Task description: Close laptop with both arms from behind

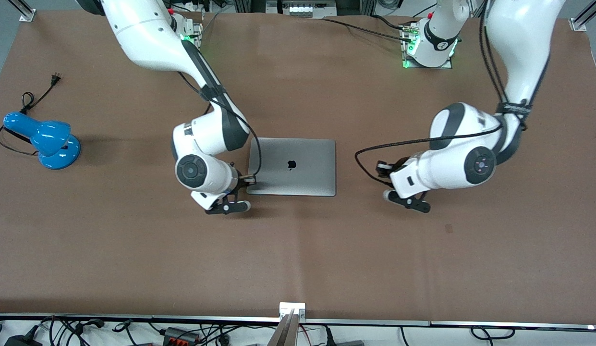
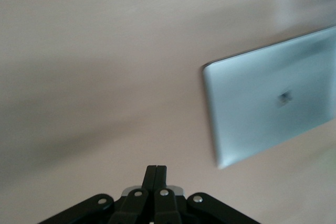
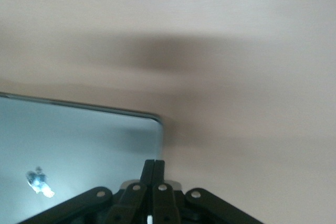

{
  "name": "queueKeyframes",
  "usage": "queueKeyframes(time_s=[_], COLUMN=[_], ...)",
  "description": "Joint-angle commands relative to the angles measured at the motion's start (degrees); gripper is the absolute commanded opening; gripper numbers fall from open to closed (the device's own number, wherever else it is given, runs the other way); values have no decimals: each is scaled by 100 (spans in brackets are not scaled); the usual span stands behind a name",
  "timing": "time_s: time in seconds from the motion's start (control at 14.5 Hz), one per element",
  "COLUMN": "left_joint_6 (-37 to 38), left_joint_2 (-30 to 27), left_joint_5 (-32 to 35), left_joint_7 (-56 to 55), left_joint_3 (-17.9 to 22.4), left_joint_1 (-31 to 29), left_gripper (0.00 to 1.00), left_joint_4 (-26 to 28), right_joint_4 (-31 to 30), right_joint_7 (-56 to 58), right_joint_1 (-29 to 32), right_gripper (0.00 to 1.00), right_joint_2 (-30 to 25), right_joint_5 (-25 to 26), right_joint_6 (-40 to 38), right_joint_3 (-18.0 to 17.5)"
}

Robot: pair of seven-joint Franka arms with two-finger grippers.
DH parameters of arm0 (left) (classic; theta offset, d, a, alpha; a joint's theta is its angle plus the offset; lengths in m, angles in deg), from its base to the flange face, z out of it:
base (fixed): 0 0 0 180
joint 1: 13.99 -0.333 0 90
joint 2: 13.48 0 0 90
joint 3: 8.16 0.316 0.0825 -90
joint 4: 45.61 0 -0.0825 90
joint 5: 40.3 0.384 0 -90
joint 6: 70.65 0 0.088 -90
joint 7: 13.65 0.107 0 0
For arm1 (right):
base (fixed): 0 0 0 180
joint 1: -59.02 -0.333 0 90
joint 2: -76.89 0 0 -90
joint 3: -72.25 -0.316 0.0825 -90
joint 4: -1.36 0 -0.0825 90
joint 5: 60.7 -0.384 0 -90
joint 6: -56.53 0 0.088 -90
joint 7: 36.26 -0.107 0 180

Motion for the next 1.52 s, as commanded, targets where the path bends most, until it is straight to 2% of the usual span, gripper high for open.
queueKeyframes(time_s=[0.0,0.28,0.41,0.55,0.76,0.83,0.9,0.97,1.04,1.11,1.24,1.31,1.38,1.45], left_joint_6=[989,1747,2054,2398,2652,2863,3048,3075,3076,3102,3050,2997,2910,2796], left_joint_2=[-46,-248,-274,-397,-678,-740,-810,-924,-960,-986,-1187,-1328,-1468,-1653], left_joint_5=[661,724,1230,1636,1673,1682,1673,1560,1359,1252,1049,1032,988,901], left_joint_7=[84,76,84,120,111,111,163,207,303,435,953,1050,1086,1147], left_joint_3=[3,29,3,-23,29,3,-6,-23,-58,-41,125,457,956,1648], left_joint_1=[-204,-468,-512,-503,-512,-582,-696,-862,-1047,-1118,-1058,-822,-454,19], left_gripper=[0,0,0,2,8,24,58,93,100,100,100,100,100,100], left_joint_4=[-428,-946,-1218,-1299,-1308,-1316,-1325,-1325,-1395,-1570,-1563,-1536,-1519,-1414], right_joint_4=[-192,-395,-395,-378,-360,-351,-334,-290,-264,-220,-167,-88,78,341], right_joint_7=[8,44,158,376,676,694,703,694,668,668,729,747,747,730], right_joint_1=[9,17,26,26,26,26,17,17,26,17,17,43,70,79], right_gripper=[0,0,0,0,2,46,99,100,100,100,100,100,100,100], right_joint_2=[-353,-397,-528,-739,-1055,-1126,-1222,-1301,-1381,-1486,-1679,-1785,-1829,-1830], right_joint_5=[269,400,471,480,480,480,471,471,471,471,471,463,436,454], right_joint_6=[-408,-426,-618,-908,-1260,-1313,-1313,-1322,-1348,-1375,-1392,-1532,-1829,-1971], right_joint_3=[155,208,261,436,761,849,981,1052,1139,1245,1403,1430,1491,1483])
